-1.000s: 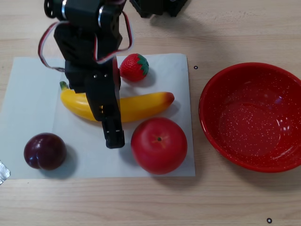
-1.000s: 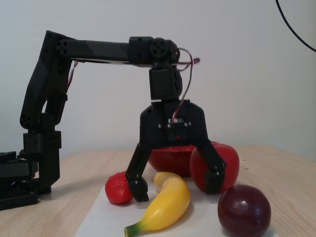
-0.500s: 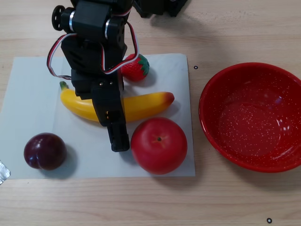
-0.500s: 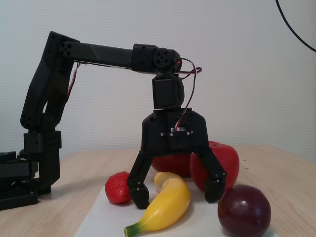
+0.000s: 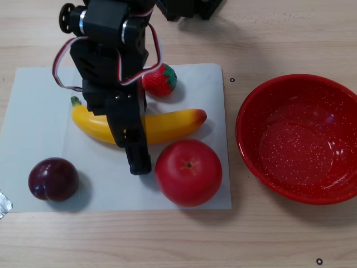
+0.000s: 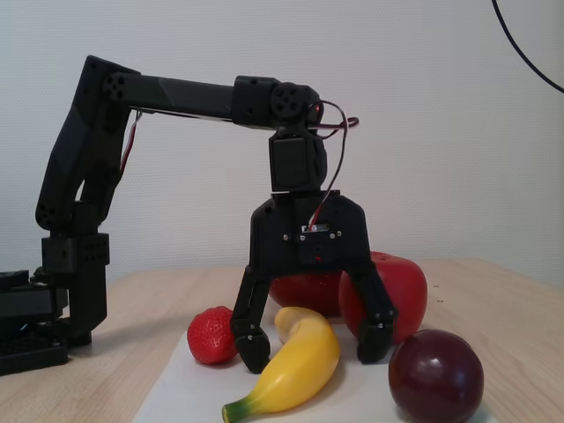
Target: Grasp the banana and put it in the red bowl.
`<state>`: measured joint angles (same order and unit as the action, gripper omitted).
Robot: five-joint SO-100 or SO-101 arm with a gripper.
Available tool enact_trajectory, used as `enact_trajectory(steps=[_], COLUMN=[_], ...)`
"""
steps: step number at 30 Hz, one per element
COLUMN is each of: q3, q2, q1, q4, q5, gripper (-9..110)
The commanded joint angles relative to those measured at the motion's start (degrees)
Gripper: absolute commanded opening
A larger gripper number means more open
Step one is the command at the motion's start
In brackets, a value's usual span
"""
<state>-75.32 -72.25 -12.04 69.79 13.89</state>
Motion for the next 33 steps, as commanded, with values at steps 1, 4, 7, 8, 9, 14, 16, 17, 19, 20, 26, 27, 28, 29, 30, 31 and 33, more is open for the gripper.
enact_trajectory(steps=[1, 4, 7, 8, 9, 14, 16, 17, 19, 20, 26, 27, 28, 29, 30, 31, 33], q3=[1.9, 2.5, 2.7, 2.7, 2.9, 3.0, 3.6, 4.4, 6.4, 7.8, 19.4, 21.1, 22.9, 24.6, 26.2, 27.7, 30.4], q2=[-2.7, -3.3, -3.9, -4.1, -4.5, -5.9, -6.4, -6.6, -7.0, -7.1, -7.6, -7.6, -7.8, -8.1, -8.3, -8.7, -9.6], q1=[-0.7, -1.2, -1.8, -1.8, -1.9, -2.4, -2.4, -2.4, -2.4, -2.4, -2.4, -2.4, -2.4, -2.4, -2.4, -2.4, -2.5], q4=[0.0, 1.3, 2.5, 2.6, 3.0, 4.8, 6.6, 7.9, 11.0, 12.6, 24.7, 26.5, 28.2, 29.8, 31.4, 33.0, 35.9], q5=[-0.7, -1.2, -1.3, -1.6, -1.8, -2.6, -2.9, -3.1, -3.7, -4.1, -5.4, -5.5, -5.5, -5.4, -5.3, -5.1, -4.6], gripper=[34, 27, 19, 16, 13, 0, 0, 0, 0, 0, 0, 0, 0, 0, 0, 0, 0])
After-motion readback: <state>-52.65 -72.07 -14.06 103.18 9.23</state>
